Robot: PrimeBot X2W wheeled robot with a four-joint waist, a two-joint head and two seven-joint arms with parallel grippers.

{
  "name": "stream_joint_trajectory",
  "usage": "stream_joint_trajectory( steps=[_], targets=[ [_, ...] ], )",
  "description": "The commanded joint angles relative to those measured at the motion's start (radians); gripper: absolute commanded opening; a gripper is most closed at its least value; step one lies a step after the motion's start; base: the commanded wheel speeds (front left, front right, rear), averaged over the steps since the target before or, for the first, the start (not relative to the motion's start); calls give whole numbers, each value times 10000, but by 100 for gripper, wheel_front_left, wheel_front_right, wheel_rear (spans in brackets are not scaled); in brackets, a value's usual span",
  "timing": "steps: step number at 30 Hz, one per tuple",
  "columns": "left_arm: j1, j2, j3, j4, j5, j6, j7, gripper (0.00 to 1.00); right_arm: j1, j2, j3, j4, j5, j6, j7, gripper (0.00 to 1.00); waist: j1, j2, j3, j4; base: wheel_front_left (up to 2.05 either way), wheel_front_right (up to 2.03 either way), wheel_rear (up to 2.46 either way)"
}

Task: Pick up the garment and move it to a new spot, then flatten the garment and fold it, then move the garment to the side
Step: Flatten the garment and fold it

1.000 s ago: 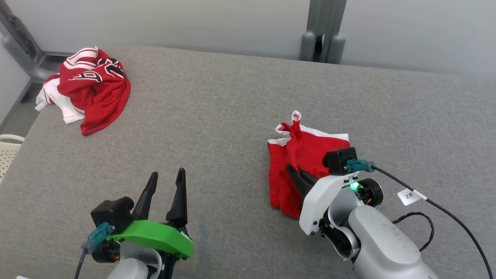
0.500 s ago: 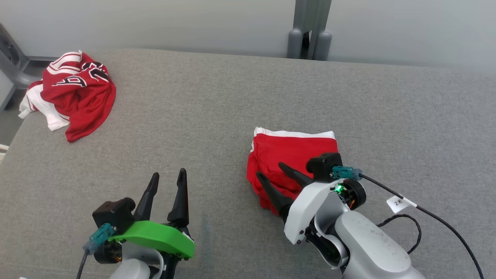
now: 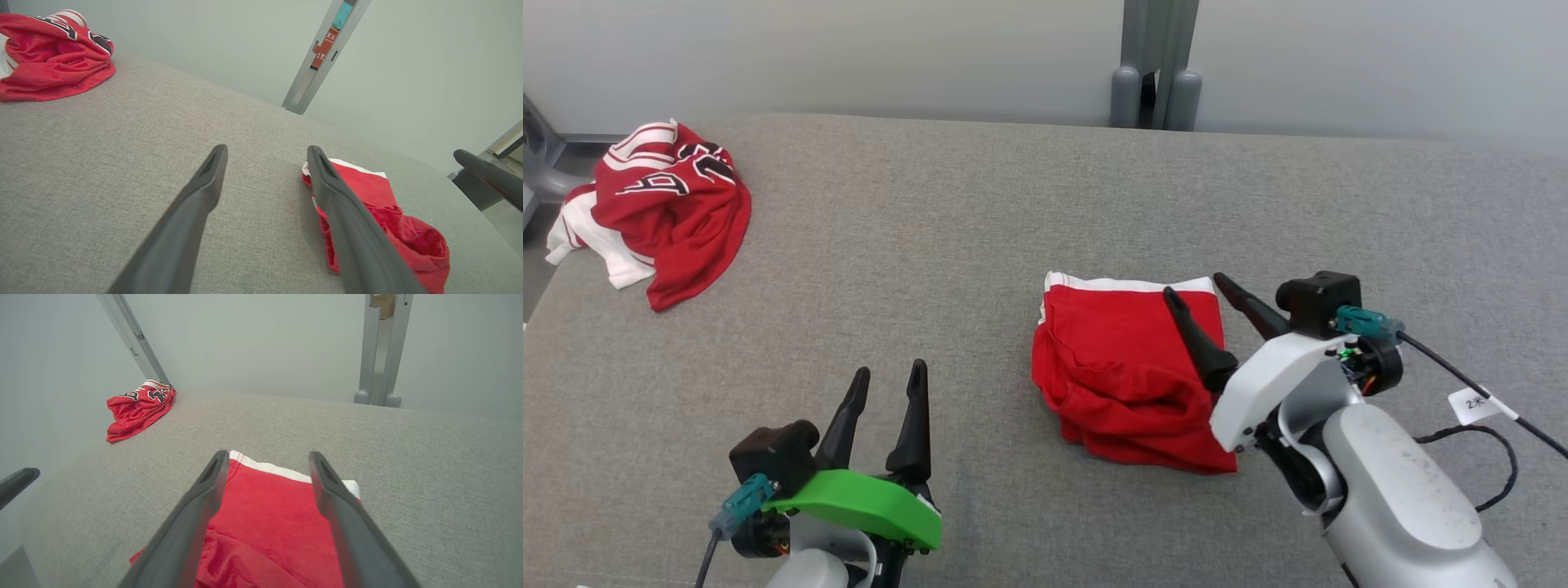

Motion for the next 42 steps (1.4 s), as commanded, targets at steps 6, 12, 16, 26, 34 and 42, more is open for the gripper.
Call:
stream_joint_trajectory(
  steps=[6,12,16,26,34,42],
  targets=[
    [-19,43,-56,33,125,-60,9,100,-499,-805,83,839,-525,-2,493,0,0,0,96,523,0,0,0],
    [-13,52,-54,76,102,-73,10,100,-871,-1168,1127,1965,-236,-4,677,0,0,0,168,976,0,0,0],
    [33,39,-65,115,99,-103,4,100,-935,-1102,2105,2540,80,-4,571,0,0,0,174,1191,0,0,0],
    [100,39,-24,107,112,-67,-14,100,-1090,-715,4618,2781,1082,-4,265,0,0,0,186,1310,0,0,0],
    [127,15,48,138,131,-40,-31,100,-1484,-376,5549,3141,1656,-4,-392,0,0,0,194,1067,0,0,0],
    [151,113,204,203,358,-24,-34,100,-1742,-227,4692,3227,1945,-4,-1970,100,0,0,-318,580,0,0,0]
  ],
)
